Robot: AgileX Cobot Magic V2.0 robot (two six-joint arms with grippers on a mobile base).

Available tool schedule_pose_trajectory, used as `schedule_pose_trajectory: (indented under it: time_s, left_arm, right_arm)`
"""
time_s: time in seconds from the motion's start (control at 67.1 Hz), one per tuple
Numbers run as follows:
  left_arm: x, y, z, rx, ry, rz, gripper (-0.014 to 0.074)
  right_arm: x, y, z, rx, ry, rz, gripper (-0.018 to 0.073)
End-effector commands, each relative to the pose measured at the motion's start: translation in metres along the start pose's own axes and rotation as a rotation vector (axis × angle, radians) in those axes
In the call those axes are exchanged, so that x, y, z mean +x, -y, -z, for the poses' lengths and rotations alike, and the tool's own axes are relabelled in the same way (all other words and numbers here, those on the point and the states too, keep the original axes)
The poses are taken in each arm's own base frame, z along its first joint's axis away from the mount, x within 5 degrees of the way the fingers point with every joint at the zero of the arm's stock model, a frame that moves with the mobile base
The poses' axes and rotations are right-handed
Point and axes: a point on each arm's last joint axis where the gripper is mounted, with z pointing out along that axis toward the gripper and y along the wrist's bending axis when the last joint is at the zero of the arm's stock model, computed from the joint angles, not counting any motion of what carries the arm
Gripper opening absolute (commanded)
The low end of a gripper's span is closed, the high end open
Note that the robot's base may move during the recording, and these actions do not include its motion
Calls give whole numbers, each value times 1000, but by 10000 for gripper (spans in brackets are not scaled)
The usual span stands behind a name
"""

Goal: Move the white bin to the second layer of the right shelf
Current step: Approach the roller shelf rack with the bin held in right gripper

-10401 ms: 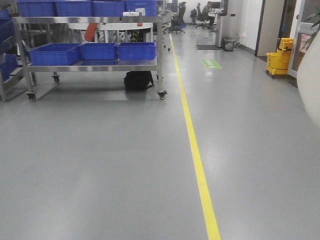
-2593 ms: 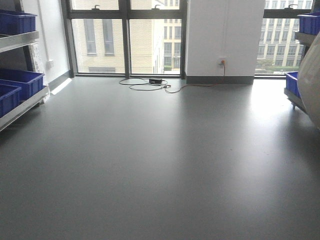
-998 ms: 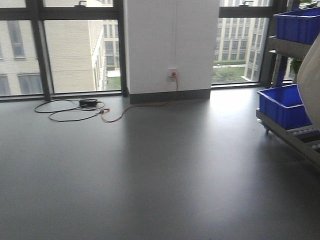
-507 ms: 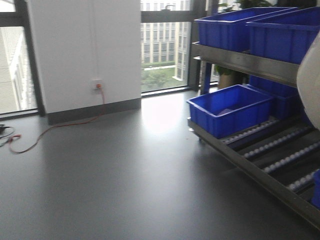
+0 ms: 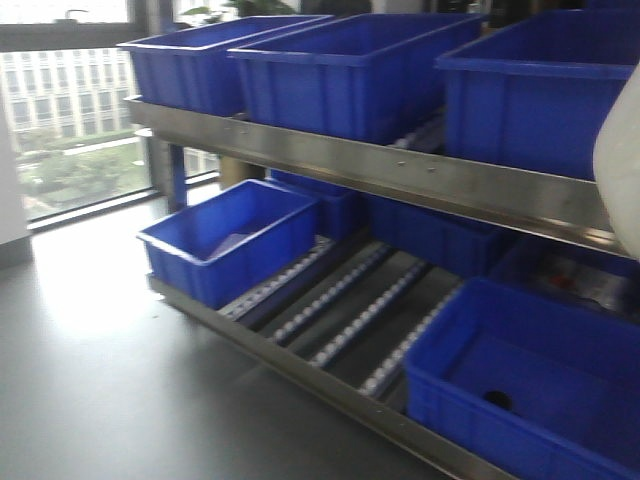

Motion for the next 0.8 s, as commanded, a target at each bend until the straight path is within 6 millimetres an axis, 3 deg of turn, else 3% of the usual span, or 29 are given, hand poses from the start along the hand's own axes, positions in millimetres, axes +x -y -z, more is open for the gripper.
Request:
schedule_pose_trajectory:
  time_s: [0.0,0.79]
  left_arm:
    - [4,0,-1,2,63,3,85]
    - [4,0,-1,2,63,3,85]
  right_arm:
    - [-17,0,5,1,118,-5,85]
    - [-17,0,5,1,118,-5,85]
